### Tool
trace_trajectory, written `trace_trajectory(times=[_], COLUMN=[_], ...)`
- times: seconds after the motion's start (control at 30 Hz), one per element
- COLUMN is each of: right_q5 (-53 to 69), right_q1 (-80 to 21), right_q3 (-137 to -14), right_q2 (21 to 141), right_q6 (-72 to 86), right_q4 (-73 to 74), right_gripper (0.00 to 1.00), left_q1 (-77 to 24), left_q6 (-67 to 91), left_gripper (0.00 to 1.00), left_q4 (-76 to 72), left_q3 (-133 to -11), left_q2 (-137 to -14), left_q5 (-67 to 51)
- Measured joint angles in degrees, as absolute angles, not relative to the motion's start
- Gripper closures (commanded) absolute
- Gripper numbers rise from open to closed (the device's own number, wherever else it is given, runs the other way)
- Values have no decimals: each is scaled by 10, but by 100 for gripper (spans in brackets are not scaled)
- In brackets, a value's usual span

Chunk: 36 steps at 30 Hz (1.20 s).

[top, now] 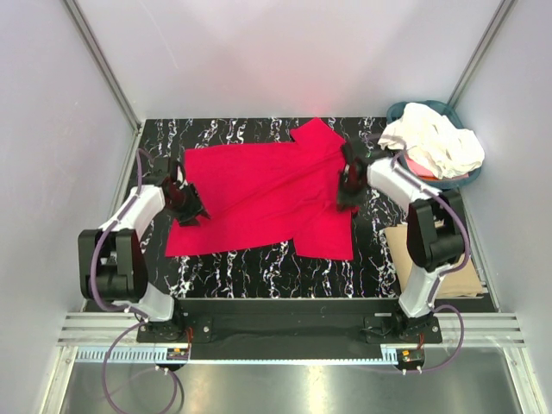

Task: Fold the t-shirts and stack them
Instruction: Flatten the tshirt out

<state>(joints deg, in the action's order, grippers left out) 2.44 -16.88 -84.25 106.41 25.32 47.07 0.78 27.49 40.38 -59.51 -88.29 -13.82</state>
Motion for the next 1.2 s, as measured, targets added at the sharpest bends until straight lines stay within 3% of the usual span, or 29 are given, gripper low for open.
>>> trace_trajectory(times=[0.17, 0.33, 0.73, 1.2], right_q5=[57, 56, 61, 130], right_q1=[-203, -196, -196, -206], right_q3=[-674, -617, -554, -404], right_q2=[1020, 1013, 970, 739], right_q6=[262, 271, 338, 425], right_q4=[434, 387, 339, 505], right_gripper=[90, 90, 77, 73], left_q1=[-18, -37, -44, -43], left_q6=[291, 307, 336, 319], left_gripper=[49, 49, 48, 45], left_q4=[405, 410, 411, 411], left_q3=[-564, -536, -536, -584], left_q2=[-834, -792, -776, -782], left_q5=[-145, -158, -162, -126])
